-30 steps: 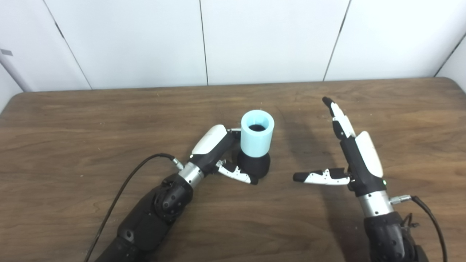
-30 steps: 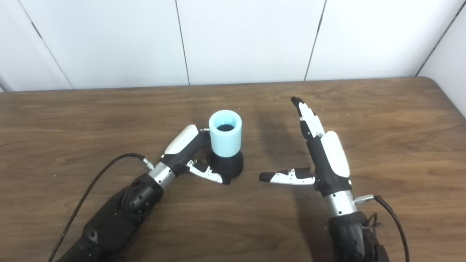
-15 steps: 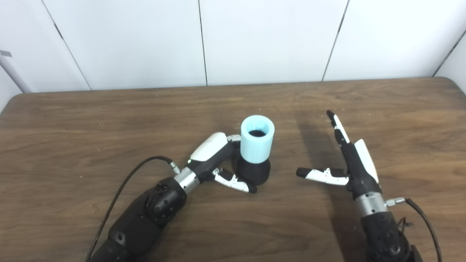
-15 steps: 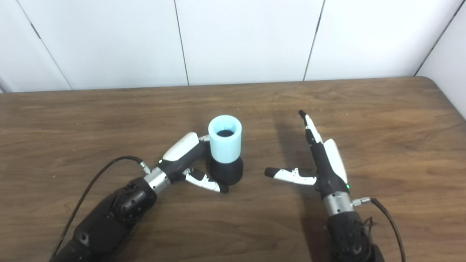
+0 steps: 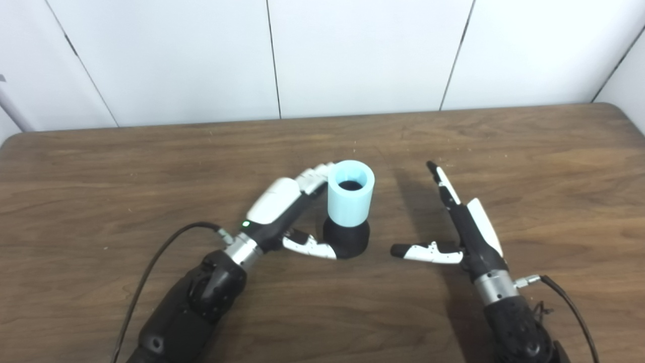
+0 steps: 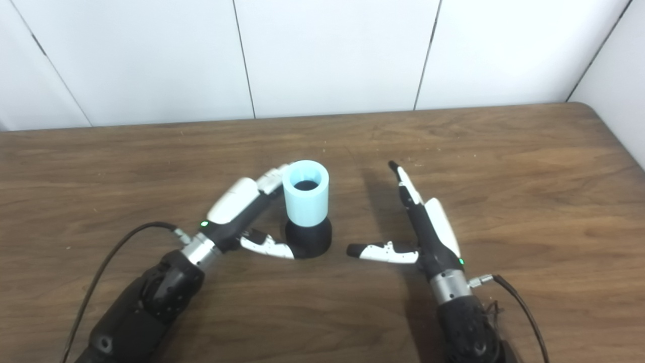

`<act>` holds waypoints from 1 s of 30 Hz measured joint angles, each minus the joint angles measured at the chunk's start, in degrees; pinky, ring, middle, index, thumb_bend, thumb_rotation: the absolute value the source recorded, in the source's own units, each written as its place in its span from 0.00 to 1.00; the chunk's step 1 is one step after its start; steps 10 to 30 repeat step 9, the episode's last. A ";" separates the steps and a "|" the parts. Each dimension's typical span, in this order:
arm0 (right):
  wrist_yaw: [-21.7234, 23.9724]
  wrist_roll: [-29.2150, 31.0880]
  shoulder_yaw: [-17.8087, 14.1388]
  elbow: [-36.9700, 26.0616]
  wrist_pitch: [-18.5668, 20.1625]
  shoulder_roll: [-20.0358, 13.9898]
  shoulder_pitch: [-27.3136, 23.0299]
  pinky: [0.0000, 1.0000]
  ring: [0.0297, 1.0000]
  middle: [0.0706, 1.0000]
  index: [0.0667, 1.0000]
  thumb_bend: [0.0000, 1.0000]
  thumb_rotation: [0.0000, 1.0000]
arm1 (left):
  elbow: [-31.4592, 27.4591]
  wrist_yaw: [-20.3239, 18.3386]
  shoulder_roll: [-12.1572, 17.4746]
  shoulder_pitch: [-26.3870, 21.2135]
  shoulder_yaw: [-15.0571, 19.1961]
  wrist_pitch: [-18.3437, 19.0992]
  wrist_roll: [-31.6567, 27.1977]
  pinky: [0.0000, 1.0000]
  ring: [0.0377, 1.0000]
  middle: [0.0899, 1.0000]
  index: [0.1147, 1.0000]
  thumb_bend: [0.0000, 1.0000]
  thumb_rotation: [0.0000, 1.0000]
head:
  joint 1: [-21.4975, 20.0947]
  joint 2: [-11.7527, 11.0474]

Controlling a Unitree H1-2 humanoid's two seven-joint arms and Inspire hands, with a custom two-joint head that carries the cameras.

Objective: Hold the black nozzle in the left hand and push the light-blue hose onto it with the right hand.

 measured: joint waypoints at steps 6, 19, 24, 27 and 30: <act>2.05 3.78 0.25 -0.30 0.29 0.23 0.10 0.98 1.00 1.00 1.00 0.83 0.73 | -4.74 2.07 -2.38 4.26 7.41 0.25 -2.81 1.00 1.00 1.00 1.00 1.00 0.73 | 0.53 -0.53; 2.92 8.00 -0.09 -0.54 0.07 0.59 0.09 0.97 1.00 1.00 1.00 0.80 0.95 | -8.58 2.11 -4.54 6.71 10.12 2.65 -6.01 1.00 1.00 1.00 1.00 1.00 0.77 | 0.44 -0.97; 2.92 8.00 -0.09 -0.54 0.07 0.59 0.09 0.97 1.00 1.00 1.00 0.80 0.95 | -8.58 2.11 -4.54 6.71 10.12 2.65 -6.01 1.00 1.00 1.00 1.00 1.00 0.77 | 0.44 -0.97; 2.92 8.00 -0.09 -0.54 0.07 0.59 0.09 0.97 1.00 1.00 1.00 0.80 0.95 | -8.58 2.11 -4.54 6.71 10.12 2.65 -6.01 1.00 1.00 1.00 1.00 1.00 0.77 | 0.44 -0.97; 2.92 8.00 -0.09 -0.54 0.07 0.59 0.09 0.97 1.00 1.00 1.00 0.80 0.95 | -8.58 2.11 -4.54 6.71 10.12 2.65 -6.01 1.00 1.00 1.00 1.00 1.00 0.77 | 0.44 -0.97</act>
